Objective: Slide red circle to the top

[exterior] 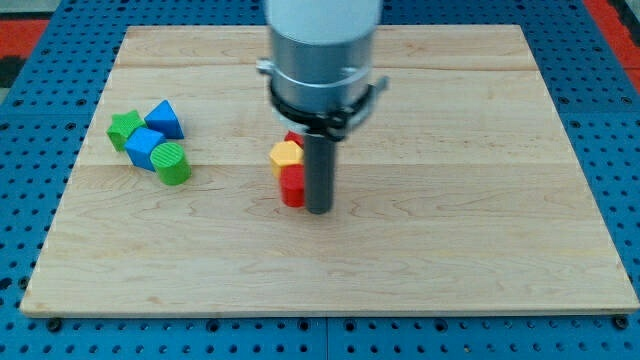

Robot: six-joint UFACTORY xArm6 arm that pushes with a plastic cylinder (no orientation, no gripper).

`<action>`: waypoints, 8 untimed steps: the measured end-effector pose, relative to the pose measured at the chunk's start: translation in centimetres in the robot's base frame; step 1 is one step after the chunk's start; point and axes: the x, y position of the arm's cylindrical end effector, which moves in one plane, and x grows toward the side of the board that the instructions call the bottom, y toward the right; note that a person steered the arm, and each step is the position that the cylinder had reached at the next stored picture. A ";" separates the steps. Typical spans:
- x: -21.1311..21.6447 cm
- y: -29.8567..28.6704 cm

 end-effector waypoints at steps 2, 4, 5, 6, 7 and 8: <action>0.5 -2.8; 1.6 -4.1; -1.2 -5.3; -5.8 -4.5; -7.9 -2.1; -7.8 -1.2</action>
